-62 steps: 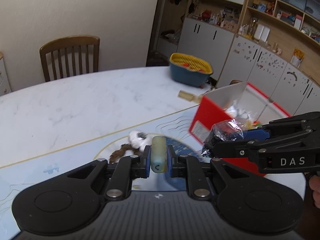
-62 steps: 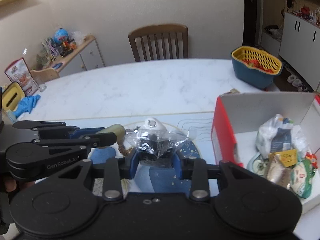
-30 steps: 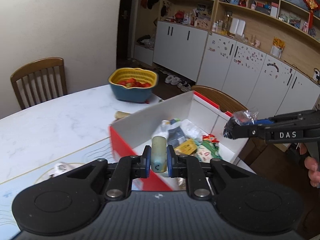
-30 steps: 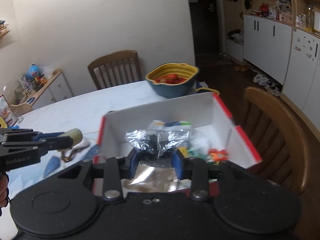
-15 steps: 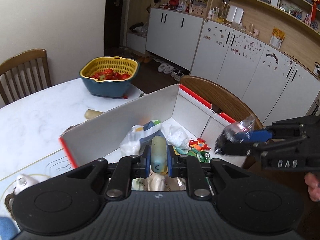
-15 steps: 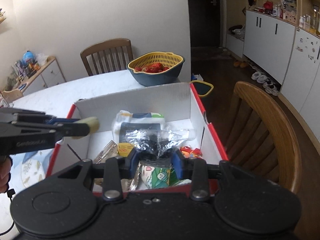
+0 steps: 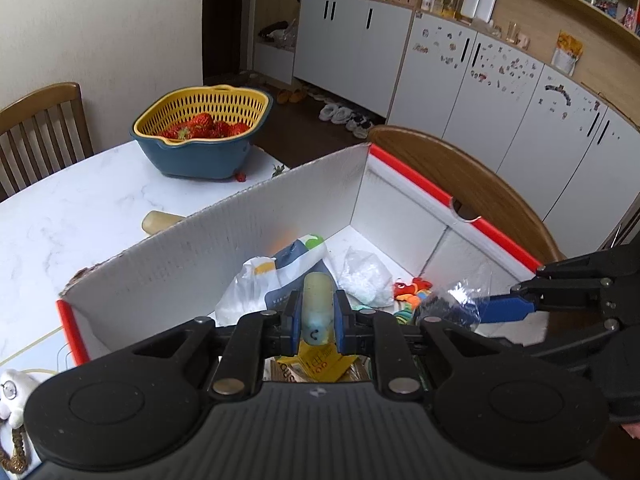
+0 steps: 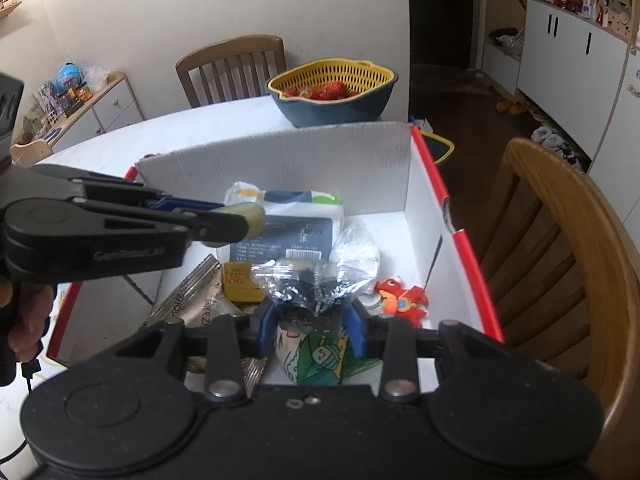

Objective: Organize objects
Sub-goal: 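Carry the jade pendant and black bag with both tools down into the shoebox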

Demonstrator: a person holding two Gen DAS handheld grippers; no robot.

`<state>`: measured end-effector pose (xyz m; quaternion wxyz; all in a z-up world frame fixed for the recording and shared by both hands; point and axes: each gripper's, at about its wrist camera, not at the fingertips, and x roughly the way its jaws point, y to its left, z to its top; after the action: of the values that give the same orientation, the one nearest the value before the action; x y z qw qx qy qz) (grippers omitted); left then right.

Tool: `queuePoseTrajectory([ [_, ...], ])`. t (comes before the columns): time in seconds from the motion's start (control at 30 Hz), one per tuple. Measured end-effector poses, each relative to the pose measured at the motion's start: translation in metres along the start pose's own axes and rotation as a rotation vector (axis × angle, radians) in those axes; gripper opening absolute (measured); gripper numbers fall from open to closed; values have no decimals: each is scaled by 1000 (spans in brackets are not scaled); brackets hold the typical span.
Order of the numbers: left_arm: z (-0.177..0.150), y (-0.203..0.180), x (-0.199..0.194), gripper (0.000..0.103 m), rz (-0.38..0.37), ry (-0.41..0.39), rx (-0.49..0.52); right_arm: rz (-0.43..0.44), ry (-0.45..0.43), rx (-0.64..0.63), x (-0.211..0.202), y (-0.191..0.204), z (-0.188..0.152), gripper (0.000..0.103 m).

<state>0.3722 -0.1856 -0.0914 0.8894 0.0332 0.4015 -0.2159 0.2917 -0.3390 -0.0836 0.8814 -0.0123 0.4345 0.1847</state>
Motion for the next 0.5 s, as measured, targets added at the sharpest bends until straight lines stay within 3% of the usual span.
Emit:
queuePoseTrajectory([
  [0.5, 4, 3, 33, 15, 14, 115, -4, 16, 61, 26, 24, -6, 1, 38],
])
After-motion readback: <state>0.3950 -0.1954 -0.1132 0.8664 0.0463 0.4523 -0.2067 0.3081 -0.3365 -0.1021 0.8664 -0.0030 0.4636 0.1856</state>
